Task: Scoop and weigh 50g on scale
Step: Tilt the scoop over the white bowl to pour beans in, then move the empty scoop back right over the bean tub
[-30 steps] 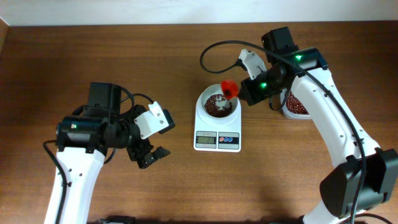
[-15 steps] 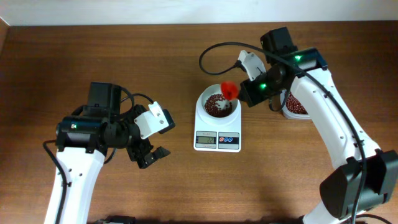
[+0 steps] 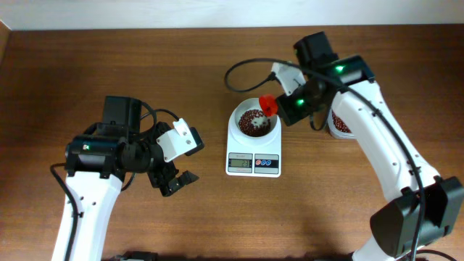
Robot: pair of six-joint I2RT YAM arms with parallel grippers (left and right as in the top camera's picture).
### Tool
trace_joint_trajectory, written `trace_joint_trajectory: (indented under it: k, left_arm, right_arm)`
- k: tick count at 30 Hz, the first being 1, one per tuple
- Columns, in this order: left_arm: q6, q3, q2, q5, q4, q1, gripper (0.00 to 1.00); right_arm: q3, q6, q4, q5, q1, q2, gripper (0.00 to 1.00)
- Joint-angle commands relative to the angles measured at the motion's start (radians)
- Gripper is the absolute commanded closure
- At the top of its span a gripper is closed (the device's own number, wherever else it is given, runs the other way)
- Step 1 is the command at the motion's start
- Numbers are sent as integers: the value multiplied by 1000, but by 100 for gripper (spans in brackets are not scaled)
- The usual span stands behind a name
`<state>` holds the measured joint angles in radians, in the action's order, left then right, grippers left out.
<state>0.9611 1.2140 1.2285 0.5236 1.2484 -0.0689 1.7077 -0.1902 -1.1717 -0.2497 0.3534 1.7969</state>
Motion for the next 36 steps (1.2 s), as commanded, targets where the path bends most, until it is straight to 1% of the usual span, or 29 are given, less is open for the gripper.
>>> trace_joint_trajectory:
  k: [1,13,14,16,18,20,23,27,29,30,32,36]
  left_arm:
    - [-6,16,-2,3,2,5,1]
    - [-5,16,-2,3,2,5,1]
    - [-5,16,-2,3,2,5,1]
    - [-6,16,-2,3,2,5,1]
    - [-5,16,-2,3,2,5,1]
    - [-6,16,-2,3,2,5,1]
    - [-6,16,-2,3,2,5,1]
    - [-6,16,-2,3,2,5,1]
    - [-5,16,-2,3,2,5,1]
    - [-6,16,-2,3,1,5,1]
    - [-6,16,-2,3,2,5,1]
    - [-6,16,-2,3,2,5,1]
  right_arm:
    - [26,-19,0,79,35,-29,96]
    - [26,-18,2,78,45,-29,96]
    - [26,-11,8,52,46,-29,96]
    - [26,-41,4,-17,61,-29,96]
    - [26,-49,-3,42,74,-29,96]
    - [26,-40,1,144,71,-29,96]
    - [26,-38,9,149,59,-29,96]
    - [26,-42,9,157,82,-29,96]
    - [27,-19,16,156,83,-30,96]
    - [33,18,19,157,75,-33,96]
    - [61,77,9,157,40,-39,96]
    - [119,121,-35,156,-49,-76,96]
